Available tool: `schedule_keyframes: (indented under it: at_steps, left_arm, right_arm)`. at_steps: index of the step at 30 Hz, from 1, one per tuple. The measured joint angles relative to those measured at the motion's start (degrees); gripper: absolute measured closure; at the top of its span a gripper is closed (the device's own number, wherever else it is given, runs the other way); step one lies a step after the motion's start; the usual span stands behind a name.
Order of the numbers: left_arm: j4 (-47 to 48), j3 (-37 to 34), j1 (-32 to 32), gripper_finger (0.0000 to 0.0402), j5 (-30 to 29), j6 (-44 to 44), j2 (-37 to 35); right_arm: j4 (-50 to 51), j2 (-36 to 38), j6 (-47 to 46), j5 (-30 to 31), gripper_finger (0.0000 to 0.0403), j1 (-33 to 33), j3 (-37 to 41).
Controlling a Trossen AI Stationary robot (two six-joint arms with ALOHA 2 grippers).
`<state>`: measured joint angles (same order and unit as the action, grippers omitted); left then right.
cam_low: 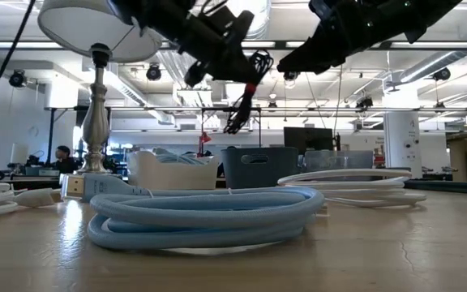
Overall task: Pick & Place USB Port
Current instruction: Put the left black cable into the blue bin
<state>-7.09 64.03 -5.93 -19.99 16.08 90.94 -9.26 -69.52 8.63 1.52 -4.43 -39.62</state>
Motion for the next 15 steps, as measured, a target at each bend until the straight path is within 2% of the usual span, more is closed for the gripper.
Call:
schedule_keyframes:
  at_steps: [9, 15]
  left_arm:
    - [0.6, 9.7, -4.8, 0.0369, 0.9, -1.6, 12.2]
    - [8.8, 15.1, -8.0, 0.0366, 0.9, -0.8, 19.0]
  right_arm:
    - [2.0, 0.0, -2.7, 0.0, 0.0225, 0.0, 0.2]
    - [6.7, 0.0, -6.1, 0.1, 0.023, 0.0, 0.4]
